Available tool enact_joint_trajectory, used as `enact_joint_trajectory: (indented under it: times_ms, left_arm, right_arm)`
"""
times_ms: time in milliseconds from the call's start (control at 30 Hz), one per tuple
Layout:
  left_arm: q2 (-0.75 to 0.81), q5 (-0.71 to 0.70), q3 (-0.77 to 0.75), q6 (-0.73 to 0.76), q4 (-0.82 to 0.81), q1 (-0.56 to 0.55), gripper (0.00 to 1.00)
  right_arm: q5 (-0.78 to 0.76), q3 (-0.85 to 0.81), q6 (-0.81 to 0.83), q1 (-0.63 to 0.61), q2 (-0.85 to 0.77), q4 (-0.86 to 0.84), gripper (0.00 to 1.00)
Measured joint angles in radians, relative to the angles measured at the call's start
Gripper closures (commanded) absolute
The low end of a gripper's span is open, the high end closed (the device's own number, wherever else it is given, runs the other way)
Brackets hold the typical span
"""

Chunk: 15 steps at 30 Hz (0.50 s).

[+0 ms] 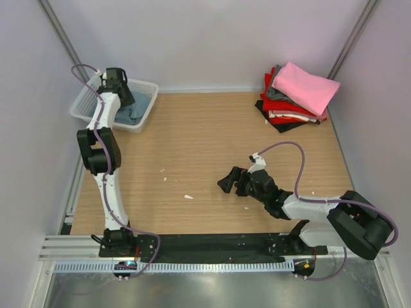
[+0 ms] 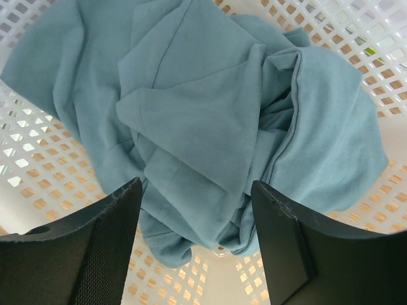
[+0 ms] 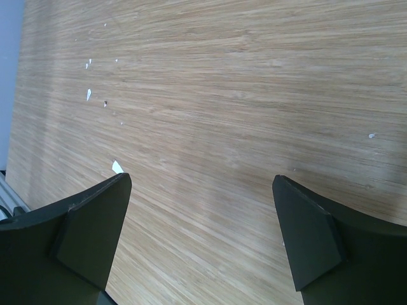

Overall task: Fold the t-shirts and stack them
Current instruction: Grab the tshirt from the pile

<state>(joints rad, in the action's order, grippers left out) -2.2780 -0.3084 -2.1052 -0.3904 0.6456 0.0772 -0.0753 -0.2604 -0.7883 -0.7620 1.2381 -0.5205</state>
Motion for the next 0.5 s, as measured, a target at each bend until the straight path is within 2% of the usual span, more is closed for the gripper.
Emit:
enact_joint_trajectory:
  times_ms: [200,300,400,433,467,500]
  left_arm:
    - [-0.013,0.014,0.000,-0.003,-0.007,0.000,0.36]
    - [-0.027,0.020,0.000,-0.003,-0.008,0.000,0.45]
    - [-0.047,0.028,0.000,-0.003,-0.010,0.000,0.60]
    - [-0.053,0.033,0.000,-0.005,-0.010,0.000,0.85]
    - [-0.059,0.040,0.000,-0.013,-0.011,0.000,1.00]
    - [-0.061,0.043,0.000,-0.007,-0.013,0.000,1.00]
  right_arm:
    - [0.000,-0.009,0.000,0.000,0.008,0.000,0.00]
    - [0.000,-0.010,0.000,0.000,0.008,0.000,0.00]
    - [0.000,-0.010,0.000,0.000,0.008,0.000,0.00]
    - [0.000,-0.010,0.000,0.000,0.008,0.000,0.00]
    - [0.000,-0.010,0.000,0.000,0.008,0.000,0.00]
    - [0.000,-0.010,0.000,0.000,0.008,0.000,0.00]
